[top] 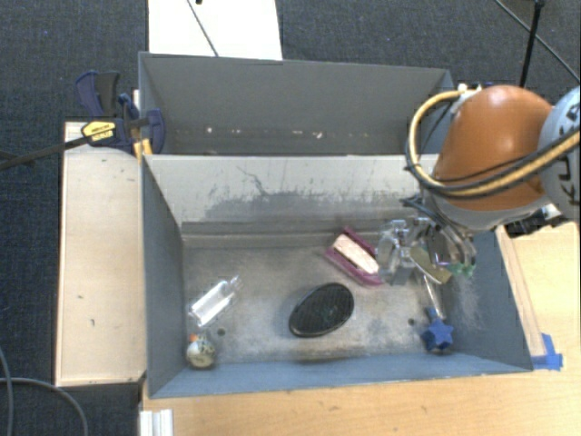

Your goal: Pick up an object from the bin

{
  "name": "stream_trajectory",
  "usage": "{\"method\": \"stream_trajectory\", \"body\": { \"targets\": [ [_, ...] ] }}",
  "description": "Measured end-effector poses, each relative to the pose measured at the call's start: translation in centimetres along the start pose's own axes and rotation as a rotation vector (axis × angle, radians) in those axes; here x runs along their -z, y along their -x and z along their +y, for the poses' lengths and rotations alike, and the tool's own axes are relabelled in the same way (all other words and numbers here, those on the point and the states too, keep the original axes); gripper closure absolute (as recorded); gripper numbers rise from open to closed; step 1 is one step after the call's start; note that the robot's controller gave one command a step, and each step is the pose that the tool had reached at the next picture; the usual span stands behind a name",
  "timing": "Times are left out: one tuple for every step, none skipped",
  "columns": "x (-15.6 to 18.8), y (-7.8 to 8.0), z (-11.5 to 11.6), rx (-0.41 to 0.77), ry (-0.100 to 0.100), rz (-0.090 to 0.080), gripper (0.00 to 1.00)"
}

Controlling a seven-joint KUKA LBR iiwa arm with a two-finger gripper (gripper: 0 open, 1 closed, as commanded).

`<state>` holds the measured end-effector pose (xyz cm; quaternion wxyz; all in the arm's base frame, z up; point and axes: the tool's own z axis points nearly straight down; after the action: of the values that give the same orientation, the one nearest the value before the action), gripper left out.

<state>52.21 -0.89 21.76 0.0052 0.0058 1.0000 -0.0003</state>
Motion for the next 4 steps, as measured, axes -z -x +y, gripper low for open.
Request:
{"method": "stream_trajectory", "body": {
  "targets": [
    [-1.9, 0.9, -14.3, -0.082, -0.004, 0.005, 1.0],
    [-1.9, 1.0, -13.8, -0.074, -0.001, 0.005, 0.0],
    [-14.1, 0.7, -13.9, -0.076, -0.003, -0.018, 0.0],
    [-11.2, 4.2, -14.3, 0.192, 0.0, 0.005, 0.0]
  ]
}}
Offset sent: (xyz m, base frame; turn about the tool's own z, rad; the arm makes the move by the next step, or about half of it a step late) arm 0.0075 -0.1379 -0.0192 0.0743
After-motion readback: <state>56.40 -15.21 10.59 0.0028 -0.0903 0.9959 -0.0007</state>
